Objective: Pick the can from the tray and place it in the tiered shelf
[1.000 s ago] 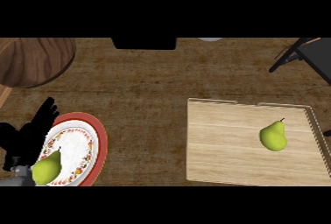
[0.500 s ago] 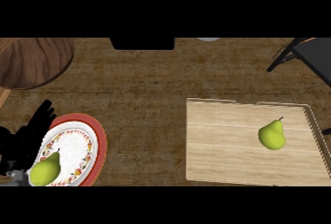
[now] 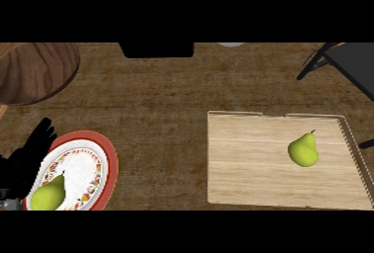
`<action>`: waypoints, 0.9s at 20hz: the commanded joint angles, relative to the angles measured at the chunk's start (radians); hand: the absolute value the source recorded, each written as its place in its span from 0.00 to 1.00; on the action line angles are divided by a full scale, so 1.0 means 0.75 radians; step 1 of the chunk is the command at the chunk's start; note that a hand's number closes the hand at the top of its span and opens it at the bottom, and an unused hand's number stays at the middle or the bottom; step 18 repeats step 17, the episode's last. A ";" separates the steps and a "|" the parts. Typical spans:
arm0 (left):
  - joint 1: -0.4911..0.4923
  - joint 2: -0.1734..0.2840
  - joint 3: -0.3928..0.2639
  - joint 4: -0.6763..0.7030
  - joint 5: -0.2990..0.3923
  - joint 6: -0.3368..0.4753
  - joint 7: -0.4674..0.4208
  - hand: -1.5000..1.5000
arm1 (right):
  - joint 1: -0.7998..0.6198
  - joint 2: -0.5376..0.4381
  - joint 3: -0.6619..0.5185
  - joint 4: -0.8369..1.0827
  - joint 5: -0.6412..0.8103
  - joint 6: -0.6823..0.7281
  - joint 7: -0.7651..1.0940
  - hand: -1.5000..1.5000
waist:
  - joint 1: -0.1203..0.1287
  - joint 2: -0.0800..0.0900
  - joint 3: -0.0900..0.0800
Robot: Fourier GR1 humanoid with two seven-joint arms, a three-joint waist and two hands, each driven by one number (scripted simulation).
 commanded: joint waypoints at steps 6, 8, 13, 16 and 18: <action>0.026 0.004 0.034 -0.022 0.006 0.019 0.023 0.50 | 0.191 -0.153 -0.110 -0.677 -0.093 0.406 0.362 0.00 | -0.046 -0.015 -0.001; 0.010 -0.021 0.027 0.025 -0.018 0.051 -0.004 0.50 | 0.232 -0.186 -0.180 -0.822 -0.132 0.496 0.420 0.00 | -0.074 -0.018 -0.002; 0.027 0.004 0.048 -0.010 0.002 0.032 0.018 0.50 | 0.346 -0.197 -0.309 -1.156 -0.264 0.851 0.617 0.00 | -0.106 -0.030 -0.003; 0.082 -0.017 0.059 -0.001 -0.010 0.057 -0.013 0.50 | 0.394 -0.248 -0.481 -1.260 -0.394 1.009 0.619 0.00 | -0.125 -0.038 -0.001; 0.080 0.006 0.074 0.005 0.017 0.017 -0.030 0.50 | 0.424 -0.235 -0.516 -1.320 -0.419 1.049 0.627 0.00 | -0.124 -0.038 -0.002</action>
